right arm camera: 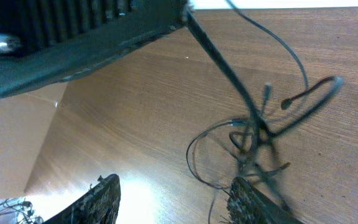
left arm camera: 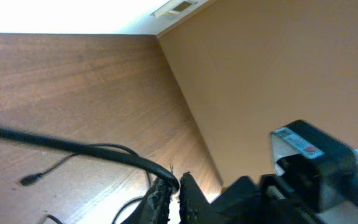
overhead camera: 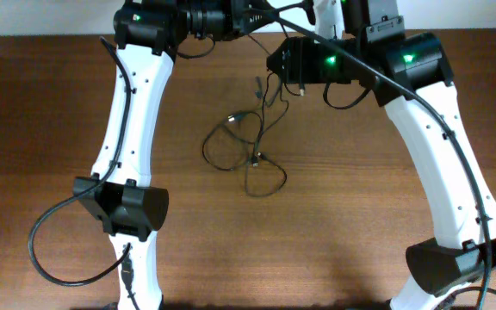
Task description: Untangle cables
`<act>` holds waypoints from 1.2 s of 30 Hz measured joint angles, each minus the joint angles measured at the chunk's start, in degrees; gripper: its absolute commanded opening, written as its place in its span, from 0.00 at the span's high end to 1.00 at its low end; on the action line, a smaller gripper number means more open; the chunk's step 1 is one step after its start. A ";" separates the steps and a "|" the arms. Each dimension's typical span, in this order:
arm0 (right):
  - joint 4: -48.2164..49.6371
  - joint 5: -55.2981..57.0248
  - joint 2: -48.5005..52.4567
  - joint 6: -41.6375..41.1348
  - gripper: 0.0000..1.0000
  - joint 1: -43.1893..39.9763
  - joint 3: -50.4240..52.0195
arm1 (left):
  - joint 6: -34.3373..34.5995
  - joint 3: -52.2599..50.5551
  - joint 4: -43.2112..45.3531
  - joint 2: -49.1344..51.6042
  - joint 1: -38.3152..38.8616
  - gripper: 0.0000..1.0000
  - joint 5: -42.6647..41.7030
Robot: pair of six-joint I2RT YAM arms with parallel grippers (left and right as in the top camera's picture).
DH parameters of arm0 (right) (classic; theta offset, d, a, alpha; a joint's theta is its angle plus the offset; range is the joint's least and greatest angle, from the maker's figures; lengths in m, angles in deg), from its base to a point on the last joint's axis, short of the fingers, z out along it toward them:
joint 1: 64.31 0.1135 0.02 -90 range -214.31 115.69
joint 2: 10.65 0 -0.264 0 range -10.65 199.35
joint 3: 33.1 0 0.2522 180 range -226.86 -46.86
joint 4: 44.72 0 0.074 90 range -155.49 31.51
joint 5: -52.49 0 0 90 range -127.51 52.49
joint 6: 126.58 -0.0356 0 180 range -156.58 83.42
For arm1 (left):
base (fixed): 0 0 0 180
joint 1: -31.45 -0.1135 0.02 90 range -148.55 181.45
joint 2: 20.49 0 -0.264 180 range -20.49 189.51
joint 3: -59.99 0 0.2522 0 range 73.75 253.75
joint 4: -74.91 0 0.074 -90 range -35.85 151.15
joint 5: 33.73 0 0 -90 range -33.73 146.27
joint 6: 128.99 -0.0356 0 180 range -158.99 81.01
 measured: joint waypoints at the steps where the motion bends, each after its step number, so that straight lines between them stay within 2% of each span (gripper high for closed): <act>1: 0.09 0.00 0.39 -0.24 0.43 0.00 0.00 | 1.20 0.00 0.09 0.00 0.00 1.00 0.00; 5: 0.37 2.84 2.38 -0.87 0.43 0.00 0.02 | 4.15 0.00 1.99 0.00 -0.17 1.00 -0.20; 9: 0.37 11.41 2.51 -3.04 0.43 0.00 0.02 | 7.65 0.00 8.46 0.00 -1.95 1.00 -5.42; 13: 7.06 14.73 2.64 -3.98 0.44 0.00 0.09 | 11.28 0.00 10.84 0.00 -1.81 1.00 -10.29; 15: 9.75 15.28 2.69 -4.04 0.58 0.00 0.09 | 12.79 0.00 11.56 0.00 -1.09 1.00 -10.49; 16: 11.04 15.52 2.71 -4.02 0.69 0.00 0.11 | 13.38 0.00 11.87 0.00 -0.76 1.00 -10.45; 17: 11.89 15.69 2.73 -4.02 0.85 0.00 0.13 | 14.01 0.04 11.96 0.00 -0.59 1.00 -10.47; 18: 12.37 15.91 2.73 -3.96 0.93 0.00 0.13 | 14.45 0.04 12.00 0.00 -0.57 1.00 -10.47; 19: 12.50 15.91 2.73 -4.11 0.96 0.00 0.13 | 14.51 0.04 11.98 0.00 -0.63 1.00 -10.27; 22: 12.48 15.04 2.71 -3.80 0.96 0.00 0.11 | 14.80 0.04 11.76 0.00 -1.40 1.00 -9.20; 25: 9.86 12.81 0.42 -3.74 0.96 -0.63 0.11 | 10.97 0.02 10.49 0.02 -3.21 1.00 -8.57; 28: 1.31 7.72 -6.45 -2.03 0.96 -5.55 0.00 | 2.01 0.11 6.34 0.00 -3.82 1.00 -7.58; 29: -2.47 7.28 -8.31 -1.51 0.96 -8.50 0.11 | -0.92 0.20 4.59 -0.20 -5.09 1.00 -3.63; 31: -8.17 5.66 -14.27 1.22 0.96 -20.24 0.20 | -7.02 0.22 0.50 -0.22 -11.32 1.00 5.66; 34: -15.89 2.34 -20.11 5.53 0.96 -28.59 0.07 | -11.58 0.24 -1.49 -0.22 -14.16 1.00 13.81; 36: -18.53 1.86 -21.49 7.26 0.96 -31.91 0.04 | -13.03 0.24 -1.46 -0.22 -13.64 1.00 15.76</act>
